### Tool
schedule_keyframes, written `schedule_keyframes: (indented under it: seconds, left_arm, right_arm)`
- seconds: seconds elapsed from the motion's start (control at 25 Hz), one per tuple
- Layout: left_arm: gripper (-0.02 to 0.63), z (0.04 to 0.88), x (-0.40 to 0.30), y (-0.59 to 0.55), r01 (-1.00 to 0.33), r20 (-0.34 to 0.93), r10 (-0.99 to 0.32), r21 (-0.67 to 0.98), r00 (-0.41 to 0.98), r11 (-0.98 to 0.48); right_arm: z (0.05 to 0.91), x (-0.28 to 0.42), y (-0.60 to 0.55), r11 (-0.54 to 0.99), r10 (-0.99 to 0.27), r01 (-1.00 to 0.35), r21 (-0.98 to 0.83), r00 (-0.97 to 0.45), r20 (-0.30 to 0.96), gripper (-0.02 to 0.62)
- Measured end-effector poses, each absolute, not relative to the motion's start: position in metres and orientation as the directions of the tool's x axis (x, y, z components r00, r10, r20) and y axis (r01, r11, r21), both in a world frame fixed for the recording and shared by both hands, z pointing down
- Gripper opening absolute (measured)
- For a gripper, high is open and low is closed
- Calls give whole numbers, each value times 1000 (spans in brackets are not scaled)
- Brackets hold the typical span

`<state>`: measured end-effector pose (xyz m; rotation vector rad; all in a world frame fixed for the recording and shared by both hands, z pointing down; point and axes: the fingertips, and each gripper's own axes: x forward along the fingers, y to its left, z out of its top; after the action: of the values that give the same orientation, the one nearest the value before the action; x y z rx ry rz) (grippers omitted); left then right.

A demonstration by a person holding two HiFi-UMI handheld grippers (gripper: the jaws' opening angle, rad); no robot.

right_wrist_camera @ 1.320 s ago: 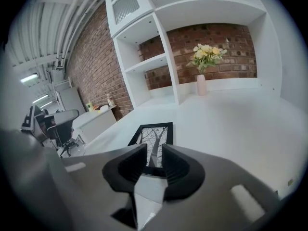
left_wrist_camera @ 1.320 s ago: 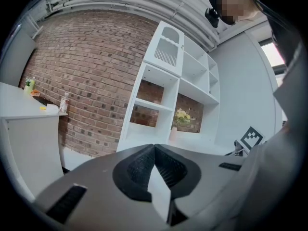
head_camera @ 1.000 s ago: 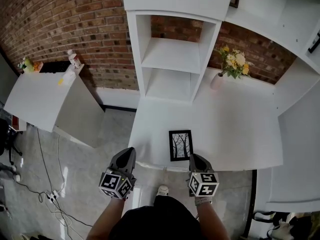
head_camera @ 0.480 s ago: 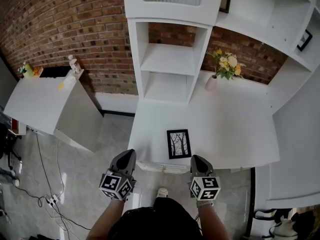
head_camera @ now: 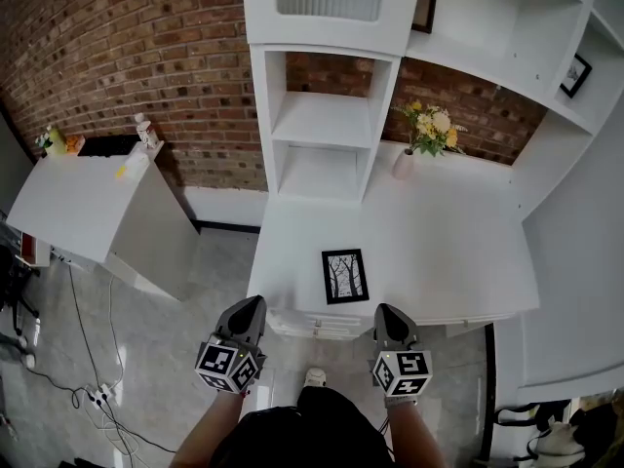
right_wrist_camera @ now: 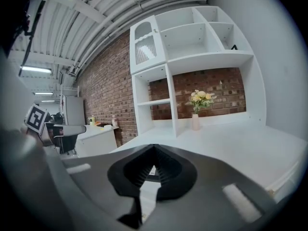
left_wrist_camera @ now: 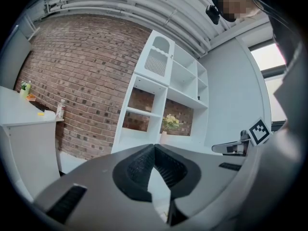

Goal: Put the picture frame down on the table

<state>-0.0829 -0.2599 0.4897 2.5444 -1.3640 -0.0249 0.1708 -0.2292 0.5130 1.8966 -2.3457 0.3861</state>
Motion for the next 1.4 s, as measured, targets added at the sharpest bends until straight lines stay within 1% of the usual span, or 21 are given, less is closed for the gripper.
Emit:
schedule_keyframes:
  seconds: [0.44, 0.76, 1.08, 1.4]
  left_arm:
    - [-2, 493, -102, -207, -823, 108, -828, 235, 551, -517]
    - [-2, 487, -106, -178, -815, 85, -823, 234, 561, -531]
    - [-2, 482, -112, -157, -811, 63, -824, 232, 563, -537]
    - [-2, 480, -120, -142, -813, 56, -826, 230, 560, -536]
  right_arm:
    - [512, 160, -174, 179, -953, -973, -148, -209, 219, 3]
    - [496, 157, -139, 172, -965, -976, -134, -194, 175, 3]
    - [482, 157, -118, 160, -975, -976, -145, -179, 132, 3]
    - [477, 153, -104, 157, -977, -978, -141, -175, 122, 3]
